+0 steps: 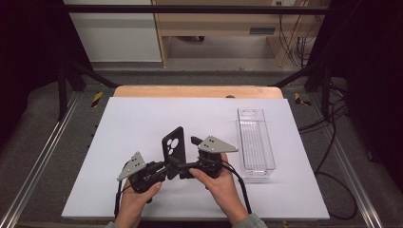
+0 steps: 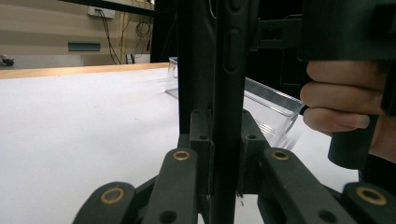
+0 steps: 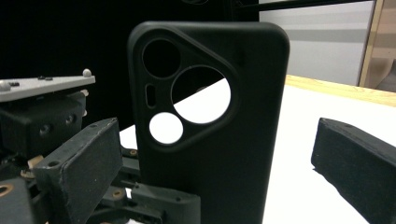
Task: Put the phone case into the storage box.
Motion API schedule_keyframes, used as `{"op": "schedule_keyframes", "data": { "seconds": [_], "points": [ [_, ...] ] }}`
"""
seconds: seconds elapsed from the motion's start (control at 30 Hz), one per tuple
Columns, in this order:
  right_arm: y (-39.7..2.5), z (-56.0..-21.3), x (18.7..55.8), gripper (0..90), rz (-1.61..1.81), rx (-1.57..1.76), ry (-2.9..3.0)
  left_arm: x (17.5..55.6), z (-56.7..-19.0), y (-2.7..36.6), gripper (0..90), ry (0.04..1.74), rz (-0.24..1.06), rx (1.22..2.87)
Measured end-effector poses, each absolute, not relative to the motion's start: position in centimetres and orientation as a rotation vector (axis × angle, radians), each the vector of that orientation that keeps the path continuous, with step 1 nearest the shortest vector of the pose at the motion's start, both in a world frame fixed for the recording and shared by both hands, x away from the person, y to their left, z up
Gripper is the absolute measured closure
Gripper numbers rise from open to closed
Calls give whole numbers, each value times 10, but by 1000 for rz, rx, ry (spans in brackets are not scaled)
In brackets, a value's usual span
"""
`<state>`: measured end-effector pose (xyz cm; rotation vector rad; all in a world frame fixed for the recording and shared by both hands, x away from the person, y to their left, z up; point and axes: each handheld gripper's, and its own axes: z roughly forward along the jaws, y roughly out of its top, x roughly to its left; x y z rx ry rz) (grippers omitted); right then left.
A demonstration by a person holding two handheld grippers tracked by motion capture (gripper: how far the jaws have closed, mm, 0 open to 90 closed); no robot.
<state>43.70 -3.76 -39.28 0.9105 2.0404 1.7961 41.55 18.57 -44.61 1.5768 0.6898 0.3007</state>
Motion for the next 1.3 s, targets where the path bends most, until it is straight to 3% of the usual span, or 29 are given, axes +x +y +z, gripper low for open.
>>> {"op": "schedule_keyframes", "data": {
  "seconds": [1.3],
  "points": [
    [-32, -396, 437, 35, 1747, 988, 1983, 407, -451, 164, 806, 640, 268, 1625]
  ]
}}
